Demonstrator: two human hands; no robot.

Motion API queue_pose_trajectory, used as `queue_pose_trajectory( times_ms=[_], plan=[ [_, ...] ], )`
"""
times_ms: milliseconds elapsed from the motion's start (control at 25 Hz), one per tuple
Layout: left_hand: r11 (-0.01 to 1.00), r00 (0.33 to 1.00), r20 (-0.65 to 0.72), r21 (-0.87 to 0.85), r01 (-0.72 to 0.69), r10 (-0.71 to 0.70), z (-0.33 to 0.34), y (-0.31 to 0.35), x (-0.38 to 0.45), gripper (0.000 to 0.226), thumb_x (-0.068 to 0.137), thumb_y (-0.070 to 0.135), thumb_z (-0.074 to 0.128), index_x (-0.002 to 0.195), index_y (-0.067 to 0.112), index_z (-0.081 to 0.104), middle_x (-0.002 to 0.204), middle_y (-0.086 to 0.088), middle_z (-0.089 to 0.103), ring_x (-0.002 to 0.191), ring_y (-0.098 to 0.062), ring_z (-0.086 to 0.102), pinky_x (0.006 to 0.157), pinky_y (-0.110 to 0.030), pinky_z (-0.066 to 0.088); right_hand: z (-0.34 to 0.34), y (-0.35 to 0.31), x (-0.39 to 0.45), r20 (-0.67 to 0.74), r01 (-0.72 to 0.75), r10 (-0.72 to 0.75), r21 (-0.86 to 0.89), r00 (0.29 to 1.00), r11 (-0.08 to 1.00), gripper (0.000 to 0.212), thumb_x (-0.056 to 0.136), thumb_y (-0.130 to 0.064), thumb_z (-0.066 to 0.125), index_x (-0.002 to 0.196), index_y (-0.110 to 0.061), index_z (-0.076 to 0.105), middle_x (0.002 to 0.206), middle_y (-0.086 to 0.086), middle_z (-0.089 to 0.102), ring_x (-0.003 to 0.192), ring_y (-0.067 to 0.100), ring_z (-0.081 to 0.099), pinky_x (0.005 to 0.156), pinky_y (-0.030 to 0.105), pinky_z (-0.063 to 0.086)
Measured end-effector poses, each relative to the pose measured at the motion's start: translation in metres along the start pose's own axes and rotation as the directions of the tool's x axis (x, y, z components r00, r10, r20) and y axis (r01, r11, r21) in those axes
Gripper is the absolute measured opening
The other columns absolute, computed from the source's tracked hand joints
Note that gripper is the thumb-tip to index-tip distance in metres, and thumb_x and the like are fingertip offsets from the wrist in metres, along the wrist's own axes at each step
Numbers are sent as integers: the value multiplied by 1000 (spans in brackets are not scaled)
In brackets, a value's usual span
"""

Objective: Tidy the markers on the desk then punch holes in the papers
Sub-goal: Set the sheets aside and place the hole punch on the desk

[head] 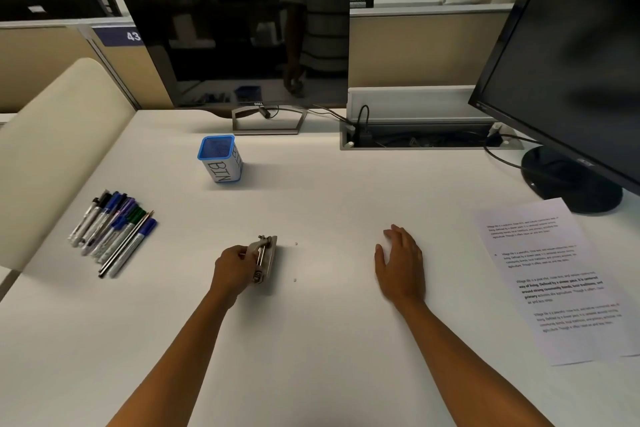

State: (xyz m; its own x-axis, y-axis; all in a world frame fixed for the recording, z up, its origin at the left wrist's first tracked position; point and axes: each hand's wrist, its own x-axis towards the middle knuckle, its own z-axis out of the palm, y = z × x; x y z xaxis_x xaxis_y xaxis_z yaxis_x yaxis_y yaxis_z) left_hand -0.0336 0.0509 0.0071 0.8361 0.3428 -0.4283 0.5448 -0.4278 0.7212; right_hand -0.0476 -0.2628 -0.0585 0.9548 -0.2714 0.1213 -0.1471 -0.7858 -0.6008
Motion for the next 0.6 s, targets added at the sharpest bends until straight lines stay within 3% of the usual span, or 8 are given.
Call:
queue_pose_trajectory(
  times_ms=[40, 120, 240, 320, 440, 520, 600],
  plan=[
    [1000, 1000, 8, 0, -4, 4, 1, 0, -1, 25, 96, 29, 59, 88, 9, 71, 82, -10, 73, 79, -28, 68, 74, -39, 56, 0, 0, 0, -1, 0, 0, 1, 1000, 1000, 39, 96, -30, 52, 133, -17, 53, 147, -1, 47, 139, 17, 38, 116, 33, 29],
    [971, 988, 145, -221, 90, -59, 2, 0, -1, 25, 99, 19, 54, 93, 2, 71, 88, -14, 70, 75, -28, 65, 75, -40, 56, 0, 1, -1, -9, 2, -1, 4, 1000, 1000, 38, 96, -29, 53, 132, -17, 54, 146, -1, 48, 138, 17, 39, 115, 34, 30],
    [708, 861, 501, -577, 409, -89, -2, 7, -13, 27, 99, 2, 42, 109, -4, 66, 97, -18, 68, 88, -24, 64, 78, -36, 58, 0, 0, -1, -14, 6, -6, -6, 1000, 1000, 38, 96, -30, 53, 131, -18, 54, 145, -2, 48, 137, 17, 40, 115, 35, 32],
    [585, 804, 593, -633, 508, -57, -2, 4, -14, 32, 98, -3, 36, 113, -5, 64, 107, -20, 70, 99, -25, 64, 77, -34, 60, 1, 0, 0, -14, 8, -8, -16, 1000, 1000, 37, 95, -30, 53, 131, -19, 54, 145, -2, 48, 137, 16, 40, 115, 36, 32],
    [715, 842, 537, -573, 400, -42, 1, 3, -15, 28, 99, 2, 41, 107, -3, 68, 99, -18, 67, 86, -20, 66, 75, -31, 60, 1, 1, 0, -21, 5, -6, -20, 1000, 1000, 36, 95, -30, 53, 130, -18, 55, 144, -2, 49, 137, 17, 41, 114, 36, 33],
    [842, 921, 390, -501, 201, 13, 2, 3, -13, 26, 102, 11, 47, 101, -1, 70, 91, -15, 63, 72, -17, 64, 68, -28, 58, 1, 0, 0, -23, 4, -5, -21, 1000, 1000, 36, 95, -30, 54, 129, -18, 55, 144, -2, 49, 136, 17, 41, 114, 35, 33],
    [975, 982, 155, -211, -71, 106, 0, 4, -6, 30, 101, 27, 52, 100, 2, 68, 89, -10, 65, 76, -22, 62, 66, -28, 54, 2, 0, 1, -22, 8, -9, -30, 1000, 1000, 37, 95, -30, 54, 129, -18, 55, 143, -2, 50, 136, 17, 41, 114, 36, 33]
  ],
)
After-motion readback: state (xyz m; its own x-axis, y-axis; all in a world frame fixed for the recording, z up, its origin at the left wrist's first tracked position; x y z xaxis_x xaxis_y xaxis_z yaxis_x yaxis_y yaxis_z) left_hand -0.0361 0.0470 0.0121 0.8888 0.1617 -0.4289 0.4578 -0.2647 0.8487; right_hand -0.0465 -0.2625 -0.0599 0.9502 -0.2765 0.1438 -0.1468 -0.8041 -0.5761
